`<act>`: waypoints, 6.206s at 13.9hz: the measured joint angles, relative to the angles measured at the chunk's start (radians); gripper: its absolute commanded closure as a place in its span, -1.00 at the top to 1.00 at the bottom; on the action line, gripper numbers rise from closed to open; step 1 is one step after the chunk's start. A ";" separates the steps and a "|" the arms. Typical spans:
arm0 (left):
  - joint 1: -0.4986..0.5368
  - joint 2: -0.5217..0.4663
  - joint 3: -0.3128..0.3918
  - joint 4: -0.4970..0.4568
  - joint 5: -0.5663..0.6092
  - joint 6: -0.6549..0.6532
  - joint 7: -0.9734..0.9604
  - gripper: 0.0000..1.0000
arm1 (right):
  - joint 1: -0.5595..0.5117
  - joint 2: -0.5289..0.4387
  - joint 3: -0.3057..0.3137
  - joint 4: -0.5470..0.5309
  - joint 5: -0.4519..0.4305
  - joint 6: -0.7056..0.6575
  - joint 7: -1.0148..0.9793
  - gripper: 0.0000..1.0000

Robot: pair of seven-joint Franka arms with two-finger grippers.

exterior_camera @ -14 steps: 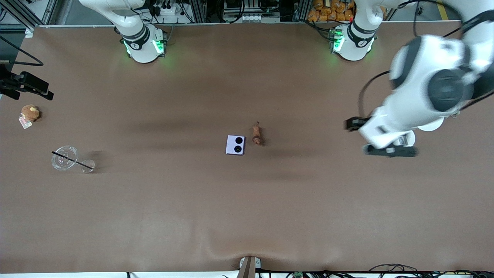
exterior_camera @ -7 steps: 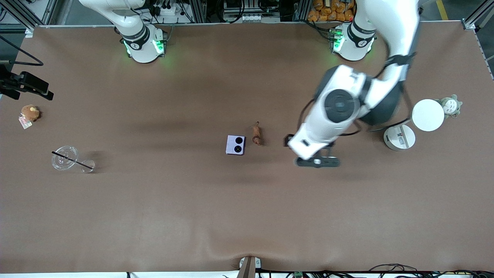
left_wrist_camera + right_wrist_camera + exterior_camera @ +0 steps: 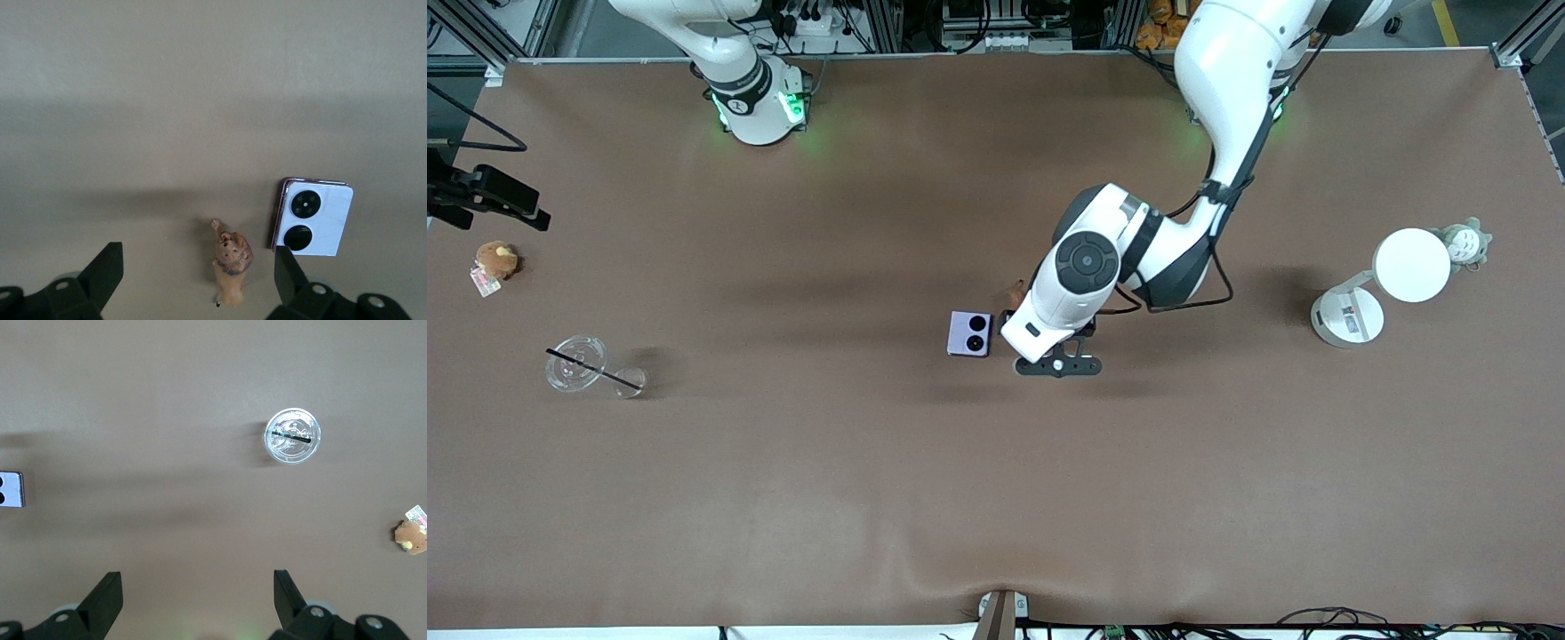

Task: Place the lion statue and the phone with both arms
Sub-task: 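Lower the left gripper onto the lion figurine and close on it, then carry the lion figurine with the left gripper toward the white lamp, then lower the lion with the left gripper while the right gripper reaches the phone, then grasp the white phone with the right gripper while the left gripper withdraws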

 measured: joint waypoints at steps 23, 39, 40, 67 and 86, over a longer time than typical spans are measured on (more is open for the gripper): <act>0.013 0.054 0.010 -0.051 -0.059 0.032 -0.068 -1.00 | 0.000 0.000 0.000 0.000 0.000 0.000 0.000 1.00; 0.436 -0.330 0.020 -0.586 0.142 0.171 0.432 -1.00 | 0.000 0.000 0.003 0.008 0.000 0.000 0.000 1.00; 0.461 -0.353 0.020 -0.629 0.142 0.194 0.471 -1.00 | 0.000 0.000 0.005 0.009 0.000 0.000 0.000 1.00; 0.658 -0.318 0.013 -0.691 0.142 0.276 0.721 1.00 | 0.643 0.718 0.027 0.015 0.115 0.664 0.586 1.00; 0.691 -0.536 0.016 -0.022 0.142 -0.530 0.710 1.00 | 0.756 0.874 0.025 0.097 0.116 0.780 0.777 -1.00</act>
